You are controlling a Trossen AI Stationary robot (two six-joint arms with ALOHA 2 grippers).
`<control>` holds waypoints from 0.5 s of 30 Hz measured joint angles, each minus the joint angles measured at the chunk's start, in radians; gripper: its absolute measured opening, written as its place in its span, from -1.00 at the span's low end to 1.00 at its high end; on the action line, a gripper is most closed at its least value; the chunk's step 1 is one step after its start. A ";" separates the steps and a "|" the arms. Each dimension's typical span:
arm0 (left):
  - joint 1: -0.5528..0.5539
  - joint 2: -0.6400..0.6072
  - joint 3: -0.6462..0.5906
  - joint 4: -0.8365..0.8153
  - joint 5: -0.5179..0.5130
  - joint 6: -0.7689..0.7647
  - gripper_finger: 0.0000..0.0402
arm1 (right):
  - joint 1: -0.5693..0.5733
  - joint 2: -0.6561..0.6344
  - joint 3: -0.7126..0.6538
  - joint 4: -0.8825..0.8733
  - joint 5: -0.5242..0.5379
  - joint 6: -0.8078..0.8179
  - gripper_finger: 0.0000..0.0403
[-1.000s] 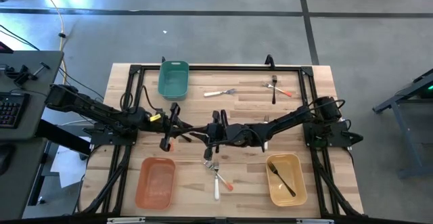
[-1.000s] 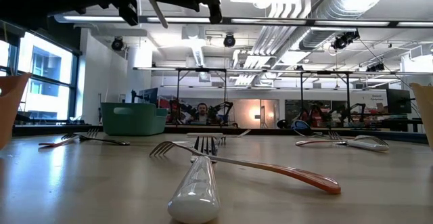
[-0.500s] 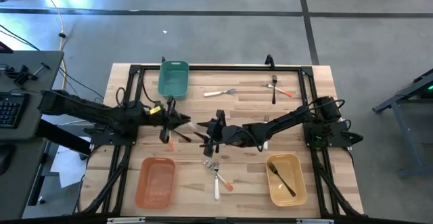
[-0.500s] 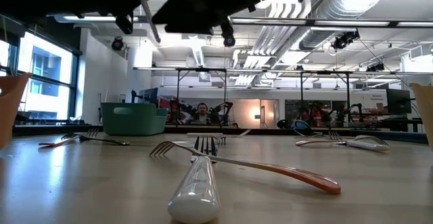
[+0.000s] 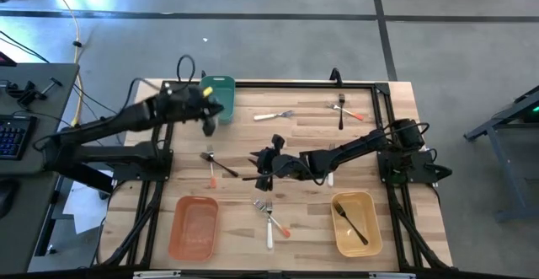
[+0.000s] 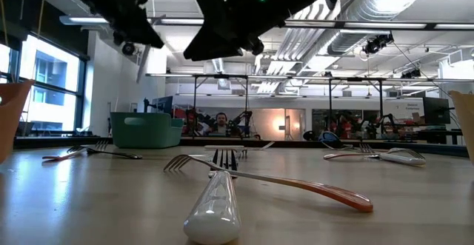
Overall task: Sort silverware by color (type)
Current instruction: Put the white fork into the green bin
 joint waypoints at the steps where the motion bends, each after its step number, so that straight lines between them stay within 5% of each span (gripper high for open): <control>1: 0.033 0.017 0.020 -0.029 0.000 0.013 -0.91 | 0.000 0.000 0.000 -0.004 0.000 0.000 -0.73; 7: 0.202 0.163 0.095 -0.130 0.021 0.097 -0.91 | 0.000 0.000 0.000 -0.022 -0.001 0.000 -0.98; 15: 0.360 0.403 0.174 -0.188 0.030 0.185 -0.91 | 0.000 -0.001 0.000 -0.024 -0.001 -0.002 -0.97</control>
